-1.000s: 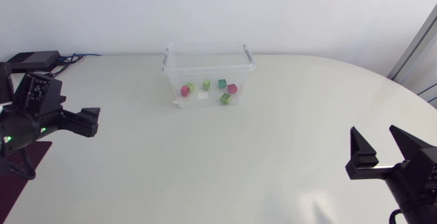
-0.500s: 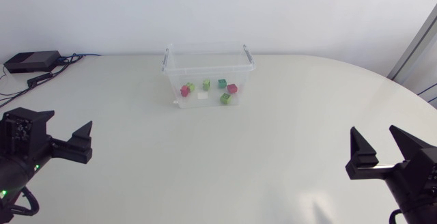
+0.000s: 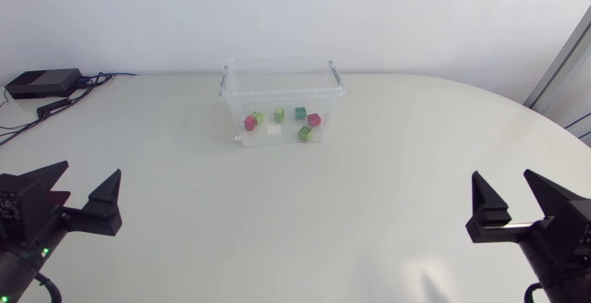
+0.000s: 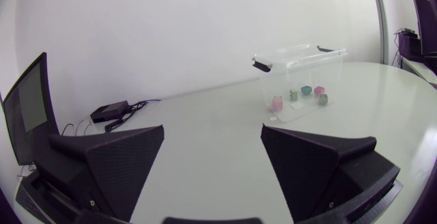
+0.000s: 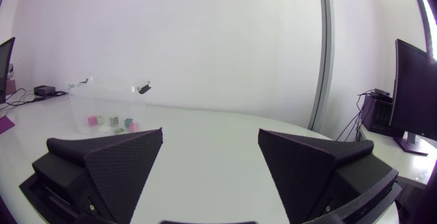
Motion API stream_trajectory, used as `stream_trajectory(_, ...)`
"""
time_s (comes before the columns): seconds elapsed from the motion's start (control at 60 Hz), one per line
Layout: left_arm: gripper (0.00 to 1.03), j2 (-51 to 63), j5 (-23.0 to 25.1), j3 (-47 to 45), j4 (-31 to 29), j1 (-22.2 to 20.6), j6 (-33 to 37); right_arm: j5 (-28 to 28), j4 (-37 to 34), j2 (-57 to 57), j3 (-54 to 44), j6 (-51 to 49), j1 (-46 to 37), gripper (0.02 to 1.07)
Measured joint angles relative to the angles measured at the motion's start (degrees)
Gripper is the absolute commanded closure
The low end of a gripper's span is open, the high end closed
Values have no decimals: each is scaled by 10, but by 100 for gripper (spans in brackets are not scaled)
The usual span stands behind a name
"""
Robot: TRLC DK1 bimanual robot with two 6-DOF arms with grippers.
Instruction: Place the duplo bricks in the container
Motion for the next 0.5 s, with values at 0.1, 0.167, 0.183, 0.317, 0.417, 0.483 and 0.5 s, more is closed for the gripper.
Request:
stream_trajectory(0.1, 4, -28, 8, -15, 0, 0, -23, 0, 0, 0, 0, 6, 3, 6)
stream_trajectory(0.167, 4, -47, 10, -24, 0, 0, -38, 0, 0, 0, 0, 7, 4, 6)
stream_trajectory(0.183, 4, -53, 10, -26, 0, 0, -42, 0, 0, 0, 0, 8, 5, 6)
stream_trajectory(0.317, 4, -92, 15, -46, 0, 0, -71, 0, 0, 0, 0, 11, 10, 6)
stream_trajectory(0.417, 4, -127, 23, -64, 0, 0, -97, 0, 0, 0, 0, 19, 12, 6)
stream_trajectory(0.483, 4, -139, 24, -69, 0, 0, -106, 0, 0, 0, 0, 20, 14, 6)
stream_trajectory(0.5, 4, -140, 24, -70, 0, 0, -108, 0, 0, 0, 0, 21, 14, 6)
